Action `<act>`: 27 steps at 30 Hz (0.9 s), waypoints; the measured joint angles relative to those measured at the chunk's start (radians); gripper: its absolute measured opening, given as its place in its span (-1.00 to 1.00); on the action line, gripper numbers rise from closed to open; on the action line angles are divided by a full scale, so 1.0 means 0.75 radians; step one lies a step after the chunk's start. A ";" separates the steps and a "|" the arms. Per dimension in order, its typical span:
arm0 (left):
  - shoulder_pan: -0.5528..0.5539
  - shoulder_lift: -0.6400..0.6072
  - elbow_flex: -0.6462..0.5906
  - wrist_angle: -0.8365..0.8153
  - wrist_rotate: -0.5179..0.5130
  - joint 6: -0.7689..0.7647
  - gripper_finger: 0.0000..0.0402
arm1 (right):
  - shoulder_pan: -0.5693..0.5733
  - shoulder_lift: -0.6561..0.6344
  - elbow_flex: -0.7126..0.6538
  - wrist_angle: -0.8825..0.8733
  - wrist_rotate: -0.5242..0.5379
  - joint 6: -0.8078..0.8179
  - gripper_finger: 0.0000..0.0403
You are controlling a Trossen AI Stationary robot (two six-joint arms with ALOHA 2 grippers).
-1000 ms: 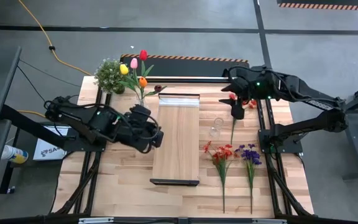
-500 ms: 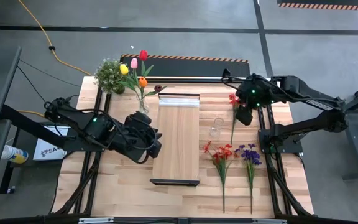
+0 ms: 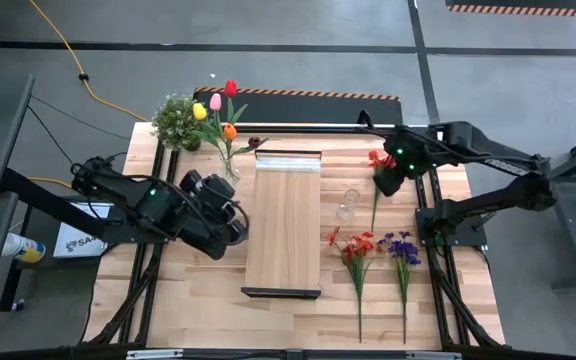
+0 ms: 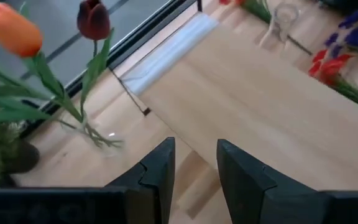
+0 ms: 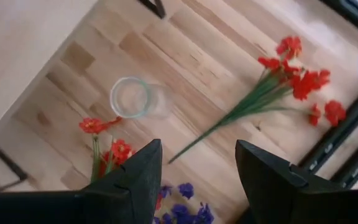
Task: Pick and place flowers into a vace then onto a shelf
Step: Put the top red flowers into the right vase
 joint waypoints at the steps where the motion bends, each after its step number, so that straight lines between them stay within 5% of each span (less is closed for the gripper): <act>1: 0.000 -0.001 -0.009 0.008 0.000 0.041 -0.24 | 0.000 0.015 0.000 -0.005 0.005 0.027 -0.03; 15: 0.000 0.000 -0.022 0.003 -0.060 0.209 -0.24 | -0.103 0.252 -0.010 -0.115 0.116 0.083 -0.03; 27: 0.001 0.000 -0.022 0.003 -0.136 0.208 -0.24 | -0.453 0.135 -0.683 0.378 -0.113 -0.031 -0.03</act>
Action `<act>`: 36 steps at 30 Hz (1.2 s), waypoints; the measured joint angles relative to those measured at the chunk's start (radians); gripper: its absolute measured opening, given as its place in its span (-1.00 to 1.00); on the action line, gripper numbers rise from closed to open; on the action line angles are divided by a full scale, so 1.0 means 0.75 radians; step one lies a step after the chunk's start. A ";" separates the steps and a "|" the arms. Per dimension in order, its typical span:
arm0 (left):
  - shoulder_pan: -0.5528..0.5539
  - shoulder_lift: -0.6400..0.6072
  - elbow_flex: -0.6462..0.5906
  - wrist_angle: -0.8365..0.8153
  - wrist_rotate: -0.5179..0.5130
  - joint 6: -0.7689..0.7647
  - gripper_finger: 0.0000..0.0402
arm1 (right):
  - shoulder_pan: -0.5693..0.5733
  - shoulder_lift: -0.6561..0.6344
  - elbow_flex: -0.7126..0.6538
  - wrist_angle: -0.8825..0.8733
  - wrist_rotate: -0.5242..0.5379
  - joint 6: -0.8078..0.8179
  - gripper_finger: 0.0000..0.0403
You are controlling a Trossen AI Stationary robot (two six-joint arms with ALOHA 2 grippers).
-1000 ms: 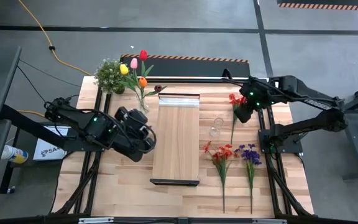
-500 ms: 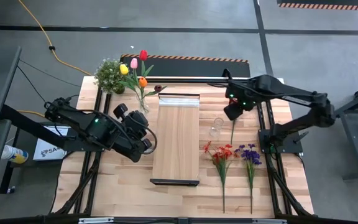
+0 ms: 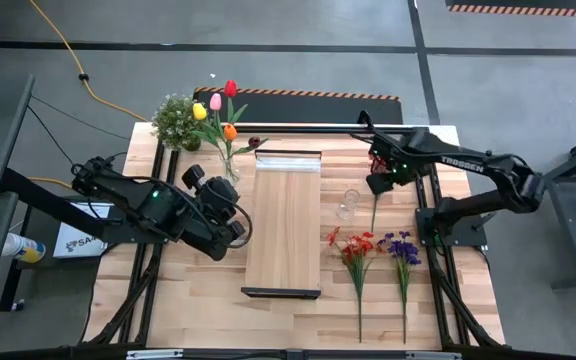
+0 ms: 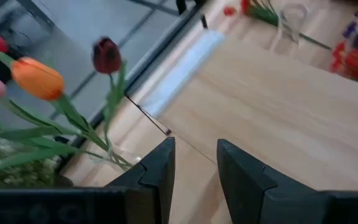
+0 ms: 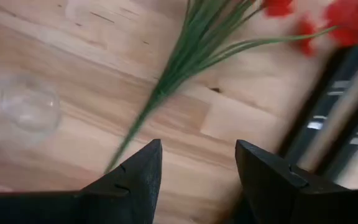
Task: Pick and place flowers into a vace then onto a shelf
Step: Put the top red flowers into the right vase
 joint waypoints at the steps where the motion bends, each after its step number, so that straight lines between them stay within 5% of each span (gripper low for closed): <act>1: 0.000 0.000 0.000 0.001 -0.018 0.000 -0.24 | -0.021 -0.007 -0.045 0.059 -0.045 -0.001 -0.03; 6: 0.001 0.000 0.000 0.000 -0.081 -0.014 -0.24 | -0.085 -0.017 -0.184 0.293 -0.175 0.008 -0.03; 17: 0.001 0.000 0.000 0.001 -0.113 -0.016 -0.24 | -0.130 -0.008 -0.306 0.589 -0.193 0.201 -0.03; 36: 0.001 0.000 0.000 0.000 -0.119 -0.011 -0.24 | -0.098 0.264 -0.316 0.657 -0.035 0.303 -0.03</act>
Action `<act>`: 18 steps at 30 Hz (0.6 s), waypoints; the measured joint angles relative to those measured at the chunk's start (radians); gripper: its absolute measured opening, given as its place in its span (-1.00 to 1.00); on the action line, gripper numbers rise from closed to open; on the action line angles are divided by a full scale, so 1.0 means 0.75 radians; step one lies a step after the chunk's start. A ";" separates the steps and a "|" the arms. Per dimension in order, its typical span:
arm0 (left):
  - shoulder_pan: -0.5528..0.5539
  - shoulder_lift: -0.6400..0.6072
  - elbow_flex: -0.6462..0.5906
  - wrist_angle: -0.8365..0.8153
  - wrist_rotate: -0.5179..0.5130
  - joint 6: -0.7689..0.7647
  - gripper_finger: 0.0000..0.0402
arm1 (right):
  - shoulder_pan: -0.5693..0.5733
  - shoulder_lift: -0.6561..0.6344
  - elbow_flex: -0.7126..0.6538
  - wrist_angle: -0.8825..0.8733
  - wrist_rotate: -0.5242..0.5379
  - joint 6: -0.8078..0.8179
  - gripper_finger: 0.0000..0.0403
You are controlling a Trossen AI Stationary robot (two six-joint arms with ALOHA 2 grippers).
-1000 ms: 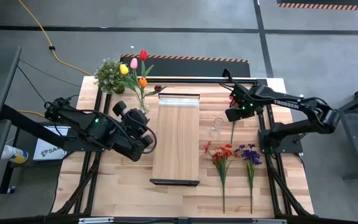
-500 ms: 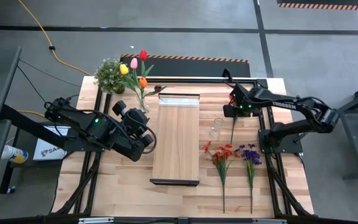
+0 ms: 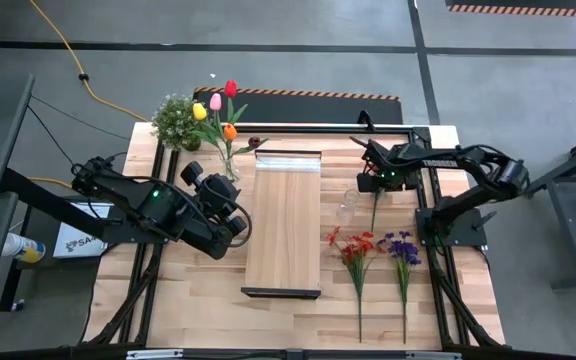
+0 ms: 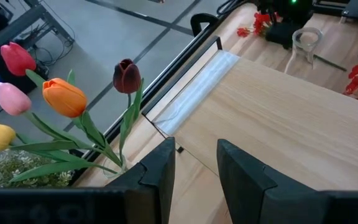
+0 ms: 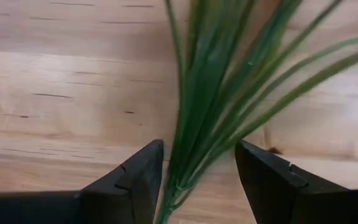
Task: Pick and place flowers into a vace then onto a shelf
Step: Put the top red flowers into the right vase
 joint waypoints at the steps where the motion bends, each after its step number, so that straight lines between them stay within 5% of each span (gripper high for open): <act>1: 0.000 0.000 0.000 0.000 0.000 0.000 -0.24 | 0.005 0.019 0.001 0.011 0.002 0.000 -0.03; 9: 0.000 0.000 0.000 0.000 0.001 0.000 -0.24 | 0.009 0.071 0.001 0.048 0.044 -0.001 -0.09; 18: 0.000 0.000 0.000 0.000 0.001 0.001 -0.24 | 0.005 0.071 -0.001 0.109 0.099 -0.002 -0.55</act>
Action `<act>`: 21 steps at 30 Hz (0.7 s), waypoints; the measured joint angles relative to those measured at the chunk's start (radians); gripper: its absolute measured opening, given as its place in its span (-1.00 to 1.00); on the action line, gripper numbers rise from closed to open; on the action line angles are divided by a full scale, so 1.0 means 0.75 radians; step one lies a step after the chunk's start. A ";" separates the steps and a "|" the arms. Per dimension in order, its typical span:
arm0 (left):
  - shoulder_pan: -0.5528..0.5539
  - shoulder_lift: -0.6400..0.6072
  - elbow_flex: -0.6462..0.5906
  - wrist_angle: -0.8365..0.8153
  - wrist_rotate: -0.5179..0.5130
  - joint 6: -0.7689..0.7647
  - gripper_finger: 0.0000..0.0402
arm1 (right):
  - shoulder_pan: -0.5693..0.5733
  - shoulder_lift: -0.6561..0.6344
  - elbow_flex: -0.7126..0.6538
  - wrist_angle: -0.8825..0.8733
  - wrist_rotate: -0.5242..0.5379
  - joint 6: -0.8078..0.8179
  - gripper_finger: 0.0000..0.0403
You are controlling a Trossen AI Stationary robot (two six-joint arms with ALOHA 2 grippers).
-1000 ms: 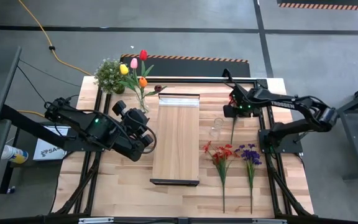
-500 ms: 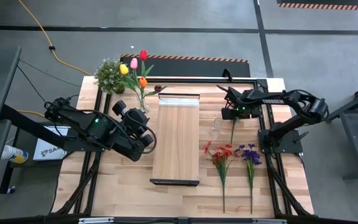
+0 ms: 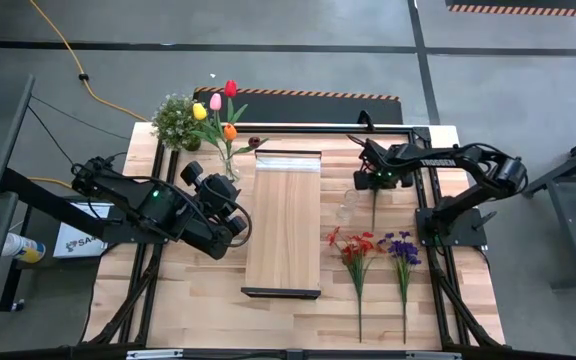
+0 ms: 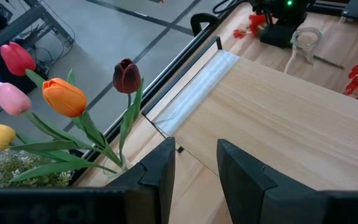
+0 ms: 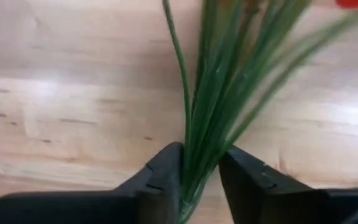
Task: Pick and place flowers into a vace then onto a shelf
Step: Put the top red flowers into the right vase
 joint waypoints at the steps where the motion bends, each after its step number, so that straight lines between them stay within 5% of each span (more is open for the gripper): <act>1: 0.000 0.000 0.000 0.000 0.000 0.000 -0.24 | 0.000 0.001 0.000 0.008 0.008 0.000 -0.61; 7: 0.000 0.000 0.000 0.000 0.006 0.018 -0.24 | -0.001 0.001 -0.002 0.076 0.053 -0.030 -0.95; 21: 0.000 0.000 0.000 0.000 0.015 0.045 -0.24 | -0.019 -0.185 -0.008 0.145 0.246 0.048 -0.95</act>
